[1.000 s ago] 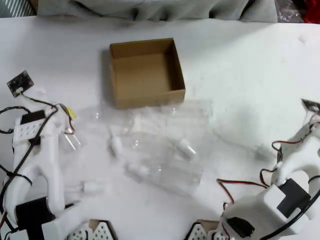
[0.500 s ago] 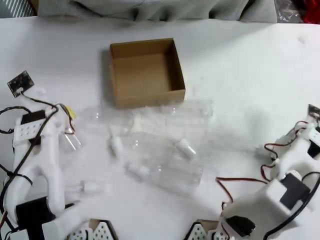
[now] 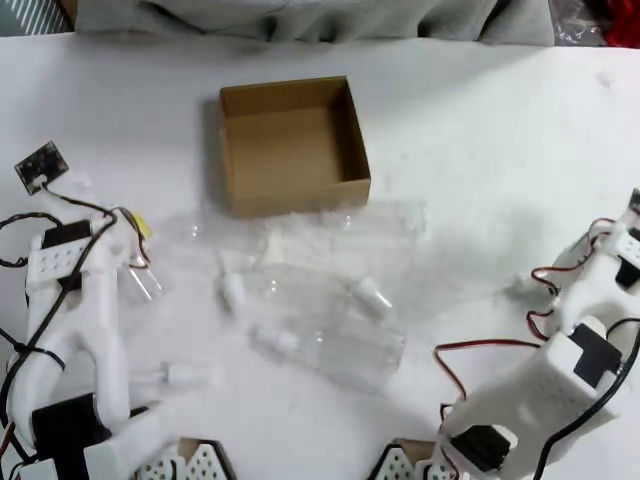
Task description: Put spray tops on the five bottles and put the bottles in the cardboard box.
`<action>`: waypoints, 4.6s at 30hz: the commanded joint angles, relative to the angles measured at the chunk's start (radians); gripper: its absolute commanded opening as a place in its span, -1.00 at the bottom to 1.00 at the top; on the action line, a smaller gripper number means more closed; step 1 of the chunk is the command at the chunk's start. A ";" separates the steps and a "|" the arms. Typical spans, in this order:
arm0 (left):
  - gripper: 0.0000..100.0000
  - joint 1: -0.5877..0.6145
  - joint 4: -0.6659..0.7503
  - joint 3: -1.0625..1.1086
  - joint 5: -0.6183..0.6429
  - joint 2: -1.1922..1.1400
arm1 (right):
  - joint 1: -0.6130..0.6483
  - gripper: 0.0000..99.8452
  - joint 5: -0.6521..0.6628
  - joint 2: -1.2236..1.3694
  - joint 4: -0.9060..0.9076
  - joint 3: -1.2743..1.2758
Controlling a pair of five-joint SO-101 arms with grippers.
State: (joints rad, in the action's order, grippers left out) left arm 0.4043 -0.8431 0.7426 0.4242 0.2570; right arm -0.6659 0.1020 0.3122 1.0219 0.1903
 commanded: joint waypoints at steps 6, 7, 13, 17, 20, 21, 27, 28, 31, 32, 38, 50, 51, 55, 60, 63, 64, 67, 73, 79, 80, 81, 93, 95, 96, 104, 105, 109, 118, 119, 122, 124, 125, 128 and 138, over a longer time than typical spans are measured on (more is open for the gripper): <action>-0.96 0.001 0.028 0.012 -0.006 0.002 | 0.139 -0.96 -0.141 -0.016 -0.008 -0.086; -0.96 -0.001 0.040 0.018 -0.006 0.002 | 0.154 -0.96 -0.155 -0.013 -0.007 -0.100; -0.96 -0.008 0.046 0.020 -0.006 0.002 | 0.171 -0.86 -0.256 -0.065 0.079 -0.144; -0.96 -0.008 0.046 0.020 -0.006 0.002 | 0.170 -0.84 -0.364 -0.139 0.119 -0.140; -0.96 -0.008 0.046 0.020 -0.006 0.002 | 0.174 -0.83 -0.450 -0.156 0.119 -0.140; -0.96 -0.008 0.046 0.020 -0.006 0.002 | 0.176 -0.83 -0.482 -0.156 0.117 -0.140; -0.96 -0.007 0.044 0.020 -0.006 0.002 | 0.213 -0.83 -0.580 -0.099 0.102 -0.146; -0.96 -0.007 0.044 0.020 -0.006 0.002 | 0.222 -0.83 -0.580 -0.076 0.081 -0.146; -0.96 -0.005 0.044 0.020 -0.006 0.002 | 0.229 -0.83 -0.580 -0.015 0.021 -0.149; -0.96 -0.005 0.044 0.020 -0.006 0.002 | 0.229 -0.83 -0.578 0.001 0.010 -0.150; -0.96 -0.007 0.044 0.020 -0.006 0.002 | 0.262 -0.83 -0.571 0.042 0.027 -0.192; -0.96 -0.005 0.044 0.020 -0.006 0.002 | 0.285 -0.72 -0.493 0.058 0.064 -0.190; -0.96 -0.005 0.044 0.020 -0.006 0.002 | 0.285 -0.75 -0.493 0.059 0.061 -0.190; -0.96 -0.004 0.044 0.020 -0.006 0.002 | 0.300 -0.79 -0.491 0.087 0.024 -0.192; -0.96 -0.002 0.044 0.021 -0.006 0.002 | 0.295 -0.77 -0.437 0.131 0.091 -0.261; -0.96 -0.002 0.048 0.029 -0.006 0.002 | 0.298 -0.62 -0.338 0.124 0.219 -0.318; -0.96 -0.002 0.051 0.035 -0.006 0.004 | 0.302 -0.57 -0.322 0.119 0.263 -0.342; -0.96 -0.002 0.051 0.038 -0.008 0.004 | 0.314 -0.50 -0.308 0.108 0.384 -0.433; -0.96 -0.002 0.052 0.038 -0.008 0.004 | 0.360 -0.64 -0.313 0.111 0.558 -0.683; -0.96 -0.005 0.052 0.038 -0.008 0.004 | 0.544 -0.81 -0.318 0.116 0.542 -0.832; -0.96 -0.005 0.058 0.038 -0.008 0.004 | 0.582 -0.81 -0.318 0.116 0.513 -0.833; -0.96 -0.005 0.071 0.040 -0.008 0.004 | 0.622 -0.80 -0.315 0.116 0.483 -0.833; -0.96 -0.005 0.092 0.046 -0.008 0.004 | 0.880 -0.58 -0.161 0.220 0.278 -0.839; -0.96 -0.005 0.092 0.046 -0.008 0.004 | 0.880 -0.58 -0.155 0.274 0.231 -0.839; -0.96 -0.005 0.092 0.046 -0.008 0.004 | 0.880 -0.58 -0.153 0.300 0.206 -0.839; -0.96 -0.007 0.092 0.046 -0.008 0.004 | 0.901 -0.72 -0.150 0.432 0.113 -0.839; -0.96 -0.007 0.092 0.046 -0.008 0.004 | 0.898 -0.81 -0.150 0.435 0.113 -0.839; -0.96 -0.004 0.092 0.046 -0.008 0.004 | 0.878 -0.95 0.018 0.430 0.185 -0.842; -0.96 -0.002 0.092 0.046 -0.008 0.004 | 0.839 -0.97 0.164 0.430 0.521 -0.953; -0.96 -0.002 0.092 0.046 -0.008 0.004 | 0.834 -0.97 0.167 0.432 0.535 -0.950; -0.96 -0.002 0.092 0.046 -0.008 0.004 | 0.823 -0.97 0.239 0.440 0.572 -0.948; -0.96 -0.002 0.092 0.046 -0.008 0.004 | 0.814 -0.97 0.250 0.433 0.588 -0.948; -0.96 -0.002 0.092 0.046 -0.008 0.004 | 0.808 -0.97 0.255 0.430 0.599 -0.948; -0.96 -0.002 0.092 0.046 -0.008 0.004 | 0.794 -0.97 0.279 0.424 0.613 -0.947; -0.96 -0.004 0.092 0.044 -0.008 0.004 | 0.779 -0.97 0.364 0.197 0.450 -0.574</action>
State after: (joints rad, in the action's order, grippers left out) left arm 0.4028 -0.7756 0.7979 0.4273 0.2570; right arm 0.1320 0.4565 0.6928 1.5528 -0.5447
